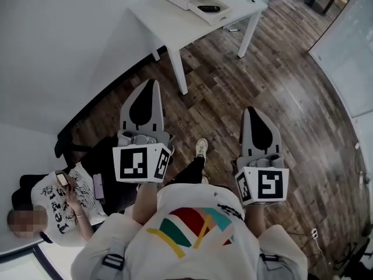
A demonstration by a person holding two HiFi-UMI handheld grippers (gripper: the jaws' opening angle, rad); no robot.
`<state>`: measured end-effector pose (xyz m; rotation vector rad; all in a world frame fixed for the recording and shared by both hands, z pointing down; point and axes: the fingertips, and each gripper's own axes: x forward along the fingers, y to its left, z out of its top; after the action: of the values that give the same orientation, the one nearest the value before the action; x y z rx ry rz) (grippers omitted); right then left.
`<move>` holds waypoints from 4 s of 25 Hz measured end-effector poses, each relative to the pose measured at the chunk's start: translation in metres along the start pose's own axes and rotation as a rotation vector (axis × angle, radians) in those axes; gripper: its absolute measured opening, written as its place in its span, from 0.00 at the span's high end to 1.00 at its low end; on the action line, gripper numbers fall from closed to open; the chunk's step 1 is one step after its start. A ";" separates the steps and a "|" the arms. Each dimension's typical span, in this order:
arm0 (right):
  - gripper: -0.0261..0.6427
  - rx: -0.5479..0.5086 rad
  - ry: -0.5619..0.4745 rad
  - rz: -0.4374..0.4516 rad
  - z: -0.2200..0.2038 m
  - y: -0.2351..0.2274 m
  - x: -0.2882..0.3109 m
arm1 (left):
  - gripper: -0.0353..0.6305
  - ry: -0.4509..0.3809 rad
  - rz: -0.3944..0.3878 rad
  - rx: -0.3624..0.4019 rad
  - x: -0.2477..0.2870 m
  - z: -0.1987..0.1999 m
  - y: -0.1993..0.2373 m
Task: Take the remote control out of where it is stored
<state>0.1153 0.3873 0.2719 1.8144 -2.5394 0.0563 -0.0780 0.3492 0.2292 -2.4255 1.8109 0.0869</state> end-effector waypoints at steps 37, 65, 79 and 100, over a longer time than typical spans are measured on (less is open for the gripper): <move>0.96 -0.017 0.032 0.134 0.010 -0.099 0.302 | 0.94 0.051 0.044 -0.050 0.296 -0.061 0.080; 0.82 0.113 0.016 0.255 0.010 -0.209 0.483 | 0.94 0.093 0.181 0.053 0.457 -0.056 0.097; 0.66 -0.010 0.087 0.314 0.006 -0.199 0.564 | 0.94 0.078 0.146 -0.024 0.536 -0.081 0.137; 0.66 -0.311 0.407 0.698 -0.078 -0.154 0.695 | 0.94 0.164 0.176 -0.187 0.627 -0.182 0.194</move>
<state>0.0351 -0.3167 0.3788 0.6729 -2.5470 0.0324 -0.0891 -0.3242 0.3276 -2.4526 2.1784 0.0770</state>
